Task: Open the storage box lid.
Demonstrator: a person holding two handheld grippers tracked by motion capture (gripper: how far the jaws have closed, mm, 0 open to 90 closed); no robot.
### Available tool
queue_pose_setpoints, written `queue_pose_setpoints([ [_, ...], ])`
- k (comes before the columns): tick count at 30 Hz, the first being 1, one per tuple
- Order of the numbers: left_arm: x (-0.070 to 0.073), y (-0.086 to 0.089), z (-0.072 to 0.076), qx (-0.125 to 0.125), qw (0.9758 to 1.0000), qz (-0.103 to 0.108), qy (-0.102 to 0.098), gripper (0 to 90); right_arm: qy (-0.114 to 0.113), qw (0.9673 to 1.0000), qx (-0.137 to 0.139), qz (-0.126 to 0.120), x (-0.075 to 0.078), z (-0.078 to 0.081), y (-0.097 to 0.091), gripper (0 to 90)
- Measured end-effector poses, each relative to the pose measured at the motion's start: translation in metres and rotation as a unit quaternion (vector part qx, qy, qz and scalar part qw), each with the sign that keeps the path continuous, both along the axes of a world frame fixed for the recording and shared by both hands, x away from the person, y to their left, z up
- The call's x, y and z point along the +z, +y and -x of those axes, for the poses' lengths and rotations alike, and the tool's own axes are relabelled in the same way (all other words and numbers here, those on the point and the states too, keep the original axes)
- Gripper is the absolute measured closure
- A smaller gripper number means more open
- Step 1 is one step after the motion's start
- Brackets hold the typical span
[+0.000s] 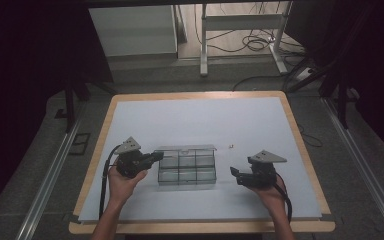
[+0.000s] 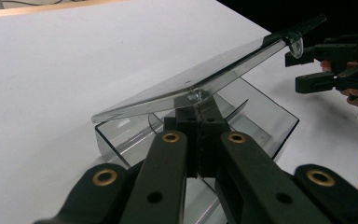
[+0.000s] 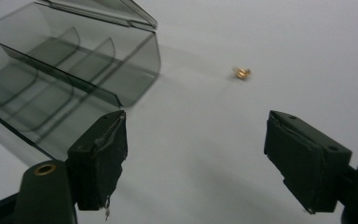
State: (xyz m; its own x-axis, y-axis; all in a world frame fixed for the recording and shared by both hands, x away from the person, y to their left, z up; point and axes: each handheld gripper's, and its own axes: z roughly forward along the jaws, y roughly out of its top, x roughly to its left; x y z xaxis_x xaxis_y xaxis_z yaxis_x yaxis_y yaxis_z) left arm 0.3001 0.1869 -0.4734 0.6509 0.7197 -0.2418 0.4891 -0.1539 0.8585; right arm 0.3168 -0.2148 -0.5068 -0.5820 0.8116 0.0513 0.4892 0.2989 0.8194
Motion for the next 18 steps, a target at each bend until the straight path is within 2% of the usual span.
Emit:
queue_pose_setpoints([
  [5, 0.0, 0.0, 0.0, 0.0, 1.0, 0.0, 0.0, 90.0, -0.004, 0.9997, 0.022, -0.008, 0.006, -0.005, 0.015, 22.4],
  [11, 0.0, 0.0, 0.0, -0.001, 1.0, 0.0, 0.0, 90.0, -0.01, 0.999, 0.043, -0.006, 0.012, -0.015, 0.036, 24.6],
  [18, -0.001, 0.0, -0.001, -0.002, 1.0, 0.001, 0.001, 90.0, -0.012, 0.998, 0.06, -0.011, 0.019, -0.027, 0.053, 28.3],
])
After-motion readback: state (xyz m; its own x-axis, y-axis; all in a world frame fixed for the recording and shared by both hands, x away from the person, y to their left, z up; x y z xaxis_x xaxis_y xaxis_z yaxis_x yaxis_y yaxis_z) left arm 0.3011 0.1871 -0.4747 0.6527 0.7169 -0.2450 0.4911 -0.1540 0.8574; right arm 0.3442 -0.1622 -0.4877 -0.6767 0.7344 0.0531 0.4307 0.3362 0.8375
